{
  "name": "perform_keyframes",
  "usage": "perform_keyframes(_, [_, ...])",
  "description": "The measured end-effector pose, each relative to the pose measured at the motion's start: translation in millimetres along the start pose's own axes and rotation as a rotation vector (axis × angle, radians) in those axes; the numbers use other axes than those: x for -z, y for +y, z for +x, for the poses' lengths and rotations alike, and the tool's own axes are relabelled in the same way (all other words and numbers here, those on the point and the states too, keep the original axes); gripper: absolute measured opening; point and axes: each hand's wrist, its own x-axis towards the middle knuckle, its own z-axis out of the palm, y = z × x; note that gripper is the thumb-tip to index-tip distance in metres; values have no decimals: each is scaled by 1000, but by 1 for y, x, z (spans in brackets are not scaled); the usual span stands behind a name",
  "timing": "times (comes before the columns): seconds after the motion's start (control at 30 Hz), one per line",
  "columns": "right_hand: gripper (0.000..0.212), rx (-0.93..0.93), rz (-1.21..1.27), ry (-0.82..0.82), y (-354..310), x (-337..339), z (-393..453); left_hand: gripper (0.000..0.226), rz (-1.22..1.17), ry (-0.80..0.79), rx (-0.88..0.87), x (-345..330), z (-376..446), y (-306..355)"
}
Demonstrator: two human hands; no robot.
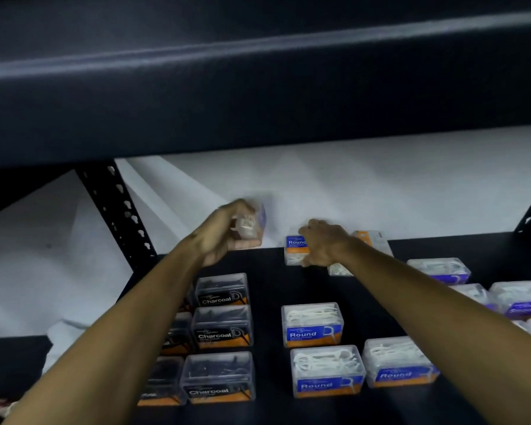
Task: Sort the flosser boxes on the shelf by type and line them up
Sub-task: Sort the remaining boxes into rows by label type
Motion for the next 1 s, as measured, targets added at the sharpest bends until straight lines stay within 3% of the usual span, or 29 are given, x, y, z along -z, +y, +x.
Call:
perform_keyframes(0.1, [70,-15,22,17,-2,0,1,40,-349,-70,0,3,-11,2])
perform_keyframes(0.2, [73,-37,50,16,-4,1,-1,51,-550,-120,10,5,-17,-3])
perform_keyframes(0.4, [73,-15,119,120,-3,6,-11,50,-636,-131,-28,2,-28,-10])
perform_keyframes(0.5, [79,13,170,189,3,17,-25,33,-491,-28,-44,-6,-29,-8])
perform_keyframes(0.63, [75,26,309,229,17,26,-46,38,-158,136,-4,-17,-30,-7])
perform_keyframes(0.8, [103,-19,526,161,33,29,-69,37,348,302,-92,-32,-35,-5])
perform_keyframes(1.0, [69,-70,555,171,52,30,-103,33,521,276,-193,-43,-42,-6])
